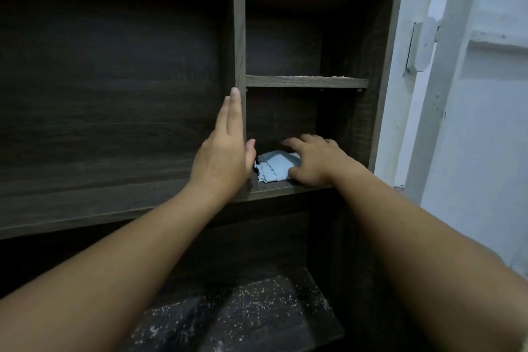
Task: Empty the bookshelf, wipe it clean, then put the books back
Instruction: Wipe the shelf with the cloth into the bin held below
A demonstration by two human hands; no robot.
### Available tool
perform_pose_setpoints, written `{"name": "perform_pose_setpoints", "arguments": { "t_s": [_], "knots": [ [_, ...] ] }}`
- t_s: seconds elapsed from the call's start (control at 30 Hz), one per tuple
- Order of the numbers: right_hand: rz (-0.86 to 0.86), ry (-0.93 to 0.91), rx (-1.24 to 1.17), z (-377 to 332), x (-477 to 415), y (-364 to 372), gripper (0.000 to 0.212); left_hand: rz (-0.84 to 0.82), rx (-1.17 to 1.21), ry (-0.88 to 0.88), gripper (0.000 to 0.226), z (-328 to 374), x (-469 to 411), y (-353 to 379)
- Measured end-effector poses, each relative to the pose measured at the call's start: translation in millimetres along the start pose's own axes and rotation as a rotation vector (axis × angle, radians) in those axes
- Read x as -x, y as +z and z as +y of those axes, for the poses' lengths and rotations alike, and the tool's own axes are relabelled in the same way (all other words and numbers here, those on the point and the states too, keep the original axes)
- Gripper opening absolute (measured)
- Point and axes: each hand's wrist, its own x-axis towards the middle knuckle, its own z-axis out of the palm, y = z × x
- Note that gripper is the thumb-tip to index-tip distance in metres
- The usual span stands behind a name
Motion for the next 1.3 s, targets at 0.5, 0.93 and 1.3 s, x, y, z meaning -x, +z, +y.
{"name": "perform_pose_setpoints", "arguments": {
  "t_s": [0.5,0.93,1.3],
  "knots": [
    [0.101,-0.028,-0.100,-6.6,-13.8,14.8,0.049,0.102,-0.009,0.017,0.086,-5.1,1.8,19.4],
    [0.415,0.020,-0.012,-43.5,105.2,3.6,0.055,-0.098,-0.391,0.119,0.046,-2.2,90.3,-30.1],
    [0.128,-0.071,-0.078,-102.0,176.7,113.5,0.055,-0.309,-0.303,0.083,0.023,-37.0,223.4,-36.0]
  ]
}}
